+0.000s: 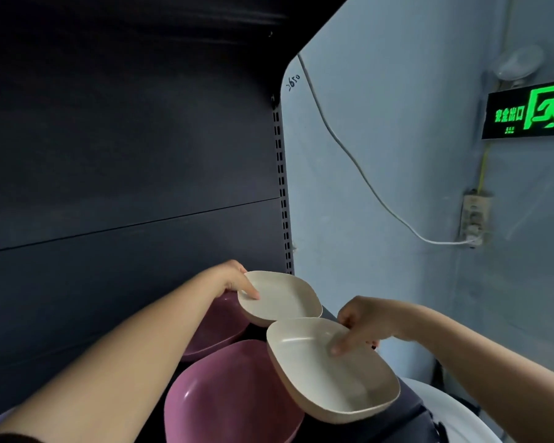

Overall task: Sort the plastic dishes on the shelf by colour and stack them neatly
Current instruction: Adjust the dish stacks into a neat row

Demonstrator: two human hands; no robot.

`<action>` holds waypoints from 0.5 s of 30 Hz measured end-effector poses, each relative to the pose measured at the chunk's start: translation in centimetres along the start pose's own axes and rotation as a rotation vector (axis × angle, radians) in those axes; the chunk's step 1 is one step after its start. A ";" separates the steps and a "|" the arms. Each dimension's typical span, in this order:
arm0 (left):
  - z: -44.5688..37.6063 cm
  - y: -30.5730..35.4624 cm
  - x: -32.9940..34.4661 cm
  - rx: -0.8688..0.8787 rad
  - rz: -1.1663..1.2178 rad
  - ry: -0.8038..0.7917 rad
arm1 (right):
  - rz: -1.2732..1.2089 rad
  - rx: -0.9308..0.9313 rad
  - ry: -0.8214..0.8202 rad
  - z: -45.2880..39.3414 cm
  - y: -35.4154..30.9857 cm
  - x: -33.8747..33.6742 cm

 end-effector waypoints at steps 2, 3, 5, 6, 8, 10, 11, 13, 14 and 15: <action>-0.2 -0.1 -0.2 -0.013 0.073 0.032 | -0.035 0.000 0.014 -0.2 0.1 0.1; -0.2 -0.2 -0.5 -0.018 0.119 0.048 | -0.066 0.005 0.023 -0.2 0.2 0.1; 0.0 -0.2 -1.2 -0.018 0.233 0.072 | -0.165 0.006 0.025 0.0 0.3 0.1; 0.2 -0.2 -1.6 -0.019 0.286 0.081 | -0.230 0.001 0.022 0.0 0.3 0.0; 0.7 -0.3 -2.5 -0.018 0.378 0.104 | -0.348 -0.002 0.024 0.2 0.2 -0.5; 1.6 -0.5 -3.6 -0.013 0.481 0.123 | -0.414 -0.016 0.049 0.5 -0.2 -1.3; 2.2 -0.6 -4.2 -0.011 0.537 0.131 | -0.435 -0.024 0.071 0.6 -0.7 -1.8; 3.2 -1.2 -5.6 0.006 0.627 0.157 | -0.486 -0.045 0.128 1.0 -1.8 -2.8; 3.8 -1.7 -6.4 0.016 0.654 0.177 | -0.514 -0.054 0.158 1.2 -2.6 -3.3; 4.5 -2.3 -7.1 0.021 0.672 0.197 | -0.545 -0.065 0.186 1.6 -3.5 -3.6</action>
Point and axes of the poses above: each hand's wrist, its own z-axis away from the middle knuckle, its own x-axis out of the palm, y = z × x, the point moved 9 cm from there along -z, towards the middle knuckle, and after that the axes turned 2 degrees about z, right-handed, at the moved point
